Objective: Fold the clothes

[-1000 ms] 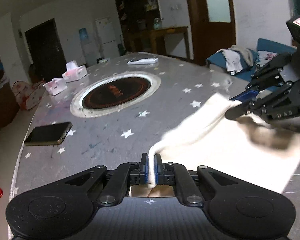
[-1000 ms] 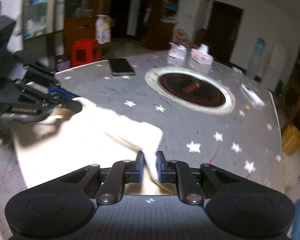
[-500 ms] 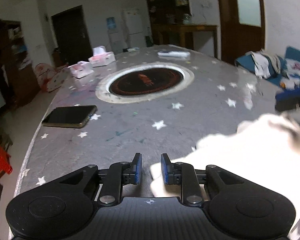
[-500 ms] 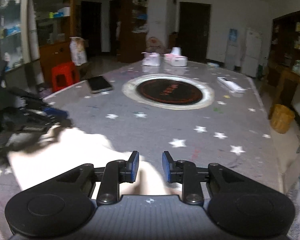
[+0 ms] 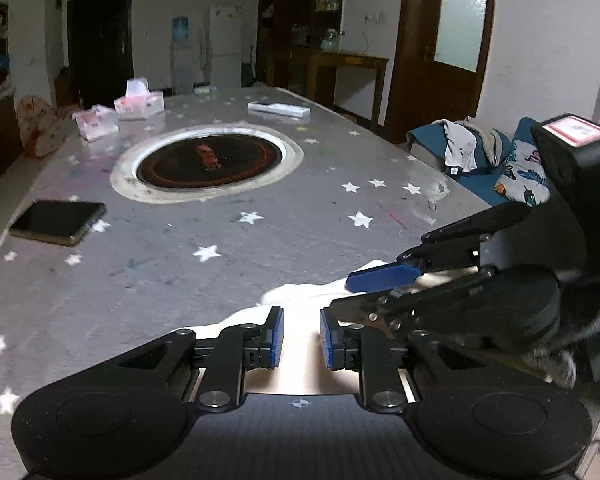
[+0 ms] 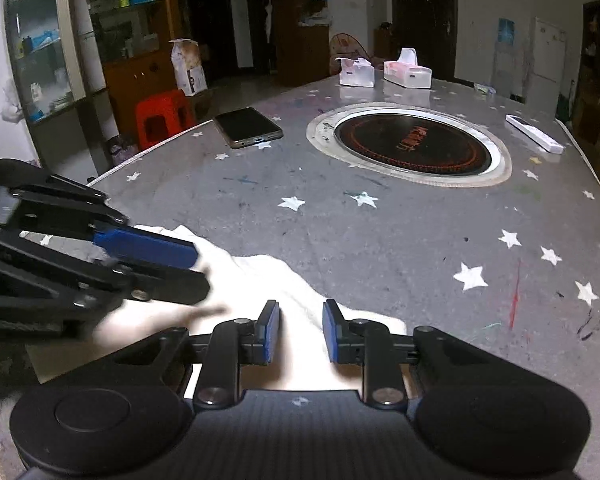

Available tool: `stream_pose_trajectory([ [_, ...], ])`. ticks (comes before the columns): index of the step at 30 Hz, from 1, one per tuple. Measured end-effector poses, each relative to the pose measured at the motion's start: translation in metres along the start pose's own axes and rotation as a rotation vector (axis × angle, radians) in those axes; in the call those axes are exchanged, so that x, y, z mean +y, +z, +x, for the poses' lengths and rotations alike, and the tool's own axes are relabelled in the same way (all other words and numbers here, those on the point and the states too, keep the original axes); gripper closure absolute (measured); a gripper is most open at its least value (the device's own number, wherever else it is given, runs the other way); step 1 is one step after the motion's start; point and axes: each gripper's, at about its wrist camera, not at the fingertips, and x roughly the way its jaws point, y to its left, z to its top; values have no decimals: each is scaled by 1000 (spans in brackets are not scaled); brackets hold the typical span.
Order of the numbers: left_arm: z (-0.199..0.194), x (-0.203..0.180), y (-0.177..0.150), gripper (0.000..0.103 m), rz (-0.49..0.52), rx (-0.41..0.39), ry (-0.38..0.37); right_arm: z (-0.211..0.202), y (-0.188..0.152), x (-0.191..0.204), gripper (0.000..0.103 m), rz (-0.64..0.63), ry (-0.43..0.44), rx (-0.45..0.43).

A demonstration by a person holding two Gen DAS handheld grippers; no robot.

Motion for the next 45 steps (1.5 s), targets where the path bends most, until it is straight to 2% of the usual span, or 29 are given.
stream_pose_trajectory([
  [7, 25, 6, 3, 82, -60, 49, 24, -33, -9, -3, 81, 7, -22, -42],
  [17, 26, 2, -1, 82, -42, 37, 43, -82, -54, -21, 80, 113, -50, -89],
  [23, 26, -1, -1, 82, -28, 31, 54, -112, -68, -48, 80, 221, -127, -139],
  [28, 26, -2, -2, 82, -23, 28, 58, -111, -82, -69, 86, 326, -98, -105],
  [40, 26, -5, -2, 82, -15, 27, 67, -91, -88, -63, 84, 343, -69, -92],
  [45, 26, -5, -2, 82, -16, 25, 69, -90, -86, -56, 99, 302, -95, -106],
])
